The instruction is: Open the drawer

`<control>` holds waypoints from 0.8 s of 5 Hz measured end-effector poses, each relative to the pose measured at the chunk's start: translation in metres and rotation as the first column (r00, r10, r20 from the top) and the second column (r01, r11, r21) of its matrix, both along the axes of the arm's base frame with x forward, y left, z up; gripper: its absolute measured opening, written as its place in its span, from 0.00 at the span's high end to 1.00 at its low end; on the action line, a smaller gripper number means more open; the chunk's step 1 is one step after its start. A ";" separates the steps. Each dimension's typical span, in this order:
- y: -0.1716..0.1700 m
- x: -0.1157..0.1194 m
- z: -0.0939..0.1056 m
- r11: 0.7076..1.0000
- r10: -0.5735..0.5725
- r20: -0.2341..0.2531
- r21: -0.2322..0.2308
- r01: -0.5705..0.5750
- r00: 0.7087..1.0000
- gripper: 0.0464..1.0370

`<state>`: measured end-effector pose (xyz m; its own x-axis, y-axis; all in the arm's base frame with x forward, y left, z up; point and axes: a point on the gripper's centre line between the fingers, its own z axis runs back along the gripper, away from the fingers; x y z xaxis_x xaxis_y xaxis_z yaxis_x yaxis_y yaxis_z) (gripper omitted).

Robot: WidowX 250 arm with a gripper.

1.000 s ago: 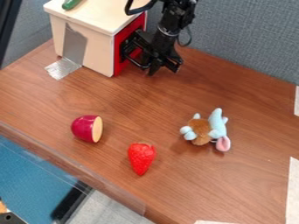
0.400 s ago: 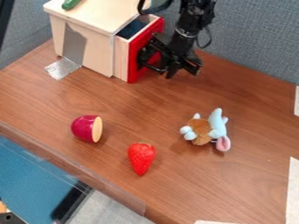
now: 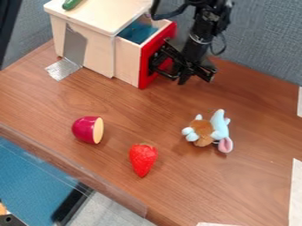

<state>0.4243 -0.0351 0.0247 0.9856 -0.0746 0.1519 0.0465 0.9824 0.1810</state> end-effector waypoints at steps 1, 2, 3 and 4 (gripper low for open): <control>-0.003 -0.001 0.002 1.000 0.013 -0.008 -0.004 -0.013 1.000 0.92; -0.009 -0.001 0.007 0.999 0.032 -0.018 -0.013 -0.032 0.999 0.92; -0.038 -0.006 0.011 0.999 0.014 -0.031 -0.037 -0.016 0.999 0.92; -0.052 -0.008 0.014 0.998 0.027 -0.040 -0.053 -0.029 0.999 0.87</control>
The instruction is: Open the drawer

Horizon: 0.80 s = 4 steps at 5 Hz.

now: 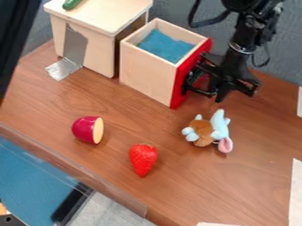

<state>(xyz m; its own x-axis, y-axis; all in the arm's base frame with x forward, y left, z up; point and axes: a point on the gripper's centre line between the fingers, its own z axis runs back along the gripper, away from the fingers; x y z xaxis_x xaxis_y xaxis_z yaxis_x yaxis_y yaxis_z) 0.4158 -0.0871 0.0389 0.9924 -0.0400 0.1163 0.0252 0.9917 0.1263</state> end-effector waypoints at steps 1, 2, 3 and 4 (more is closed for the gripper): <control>-0.002 0.005 0.009 0.999 0.044 0.009 -0.026 -0.044 0.999 0.64; 0.007 0.007 0.018 0.990 0.121 0.008 -0.077 -0.120 0.993 0.35; 0.011 0.011 0.067 0.981 0.099 0.091 -0.178 -0.082 0.991 0.07; 0.012 0.002 0.091 0.969 0.068 0.113 -0.243 -0.039 0.991 0.03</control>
